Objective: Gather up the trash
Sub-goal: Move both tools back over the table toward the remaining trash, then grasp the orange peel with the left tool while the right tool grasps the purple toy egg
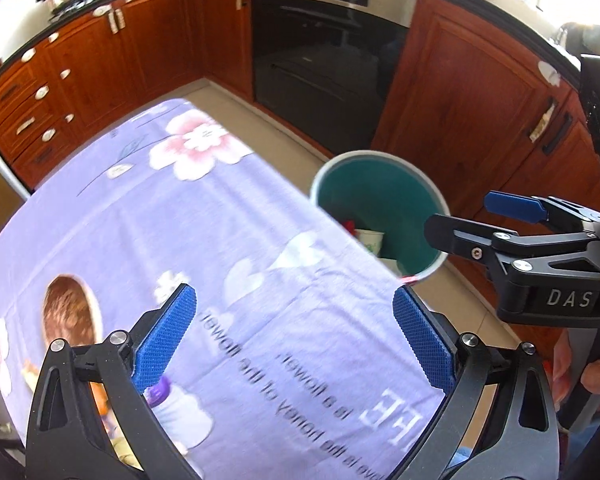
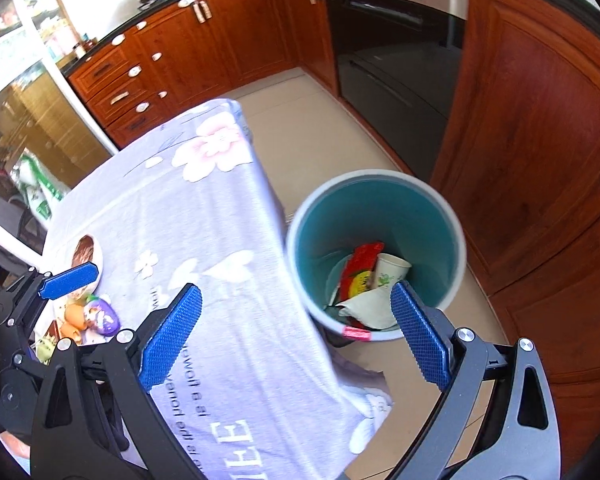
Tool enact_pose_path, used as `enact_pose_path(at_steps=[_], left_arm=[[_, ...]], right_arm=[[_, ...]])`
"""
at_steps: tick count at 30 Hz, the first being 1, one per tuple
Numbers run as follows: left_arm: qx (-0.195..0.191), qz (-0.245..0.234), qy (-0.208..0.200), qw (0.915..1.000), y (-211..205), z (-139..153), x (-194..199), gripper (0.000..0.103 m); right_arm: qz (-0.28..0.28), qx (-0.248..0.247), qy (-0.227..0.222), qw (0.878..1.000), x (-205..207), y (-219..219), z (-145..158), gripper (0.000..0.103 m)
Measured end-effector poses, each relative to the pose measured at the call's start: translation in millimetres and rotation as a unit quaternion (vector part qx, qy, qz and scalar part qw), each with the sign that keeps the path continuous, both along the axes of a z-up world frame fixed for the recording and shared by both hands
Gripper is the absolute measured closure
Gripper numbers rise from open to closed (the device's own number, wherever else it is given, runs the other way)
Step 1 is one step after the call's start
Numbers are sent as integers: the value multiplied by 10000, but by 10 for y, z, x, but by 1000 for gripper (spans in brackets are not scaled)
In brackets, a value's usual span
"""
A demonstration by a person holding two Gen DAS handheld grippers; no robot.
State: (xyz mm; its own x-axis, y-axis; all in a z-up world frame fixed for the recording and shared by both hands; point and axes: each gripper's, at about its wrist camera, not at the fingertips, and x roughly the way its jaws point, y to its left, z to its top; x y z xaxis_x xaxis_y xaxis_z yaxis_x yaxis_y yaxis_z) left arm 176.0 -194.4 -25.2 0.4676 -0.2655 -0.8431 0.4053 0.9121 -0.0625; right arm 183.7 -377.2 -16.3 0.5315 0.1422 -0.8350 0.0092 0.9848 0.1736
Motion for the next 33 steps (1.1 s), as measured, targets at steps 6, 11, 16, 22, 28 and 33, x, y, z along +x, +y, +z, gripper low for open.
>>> enact_pose_path(at_steps=[6,11,16,22,28,33], left_arm=[[79,585,-34,9983,797,-28,-85,4],[82,1030,64,9946,1516,-102,-119,4],[288,1352,128,9903,2038,-195,-150,4],[498,1451,240,9879,2342,-343,-160,4],[574,1589,267,9853,2591,-376,-159,4],[600,1520,195,9864,2596,-349,-146,4]], right_arm=[[508,-126,114,9986,22,616,-9,12],[982,-238,216,9946,41,1206,-62,12],[1479,-253,367,9880,72,1759,-226,12],[2024,-157,645,9771,128,2312,-561,12],[2372,-263,850,9674,179,2619,-790,25],[2608,-456,856,9605,198,2776,-889,25]])
